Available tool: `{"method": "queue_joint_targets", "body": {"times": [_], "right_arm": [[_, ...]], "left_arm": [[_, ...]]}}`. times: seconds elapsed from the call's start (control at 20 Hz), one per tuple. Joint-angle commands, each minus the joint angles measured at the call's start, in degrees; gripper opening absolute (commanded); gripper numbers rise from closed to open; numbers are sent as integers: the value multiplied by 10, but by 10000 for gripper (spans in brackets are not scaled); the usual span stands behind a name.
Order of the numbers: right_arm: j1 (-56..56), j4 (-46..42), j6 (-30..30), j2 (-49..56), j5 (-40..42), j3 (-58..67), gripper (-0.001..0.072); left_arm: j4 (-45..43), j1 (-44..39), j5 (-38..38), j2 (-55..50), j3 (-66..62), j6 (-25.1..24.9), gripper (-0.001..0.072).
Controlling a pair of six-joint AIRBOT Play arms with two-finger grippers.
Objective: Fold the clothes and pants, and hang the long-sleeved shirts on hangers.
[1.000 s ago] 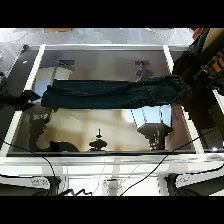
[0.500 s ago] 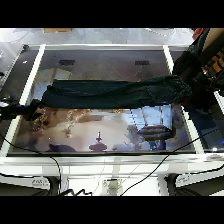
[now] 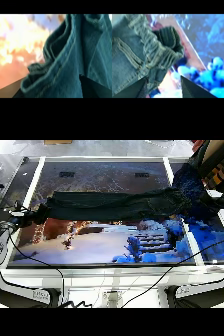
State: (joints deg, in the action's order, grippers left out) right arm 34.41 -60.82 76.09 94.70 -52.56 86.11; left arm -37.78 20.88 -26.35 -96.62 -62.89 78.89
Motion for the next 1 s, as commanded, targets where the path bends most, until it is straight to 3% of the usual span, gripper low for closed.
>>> {"method": "queue_joint_targets", "body": {"times": [0.0, 0.1, 0.15, 0.2, 0.3, 0.35, 0.4, 0.5, 0.65, 0.75, 0.95], "right_arm": [[-4, -13, -28, 0, -42, 0, 451], [-9, -14, -28, 1, -50, 0, 451], [-10, -14, -28, 2, -51, 0, 451], [-12, -14, -28, 2, -51, 0, 450], [-19, -7, -48, 2, -58, 0, 450], [-29, 2, -91, 2, -73, 0, 440], [-47, 9, -129, 2, -87, 0, 374], [-97, 10, -139, 2, -74, 0, 334], [-198, 38, -130, 2, 28, 0, 310], [-280, 56, -103, 2, 116, 0, 42], [-445, 55, -35, 4, 316, 1, 35]], "left_arm": [[10, -16, 66, -2, 0, 0, 666], [10, -23, 70, -2, 0, 0, 607], [10, -27, 73, -2, -1, 0, 536], [10, -31, 75, -2, -4, 0, 407], [10, -34, 76, -2, -16, -1, 71], [10, -34, 75, -1, -26, -8, 41], [10, -34, 72, 0, -39, -24, 41], [8, -34, 48, 10, -70, -65, 40], [8, -35, -23, 41, -122, -125, 40], [8, -35, -82, 68, -161, -125, 39], [5, -39, -146, 138, -200, -122, 39]]}}
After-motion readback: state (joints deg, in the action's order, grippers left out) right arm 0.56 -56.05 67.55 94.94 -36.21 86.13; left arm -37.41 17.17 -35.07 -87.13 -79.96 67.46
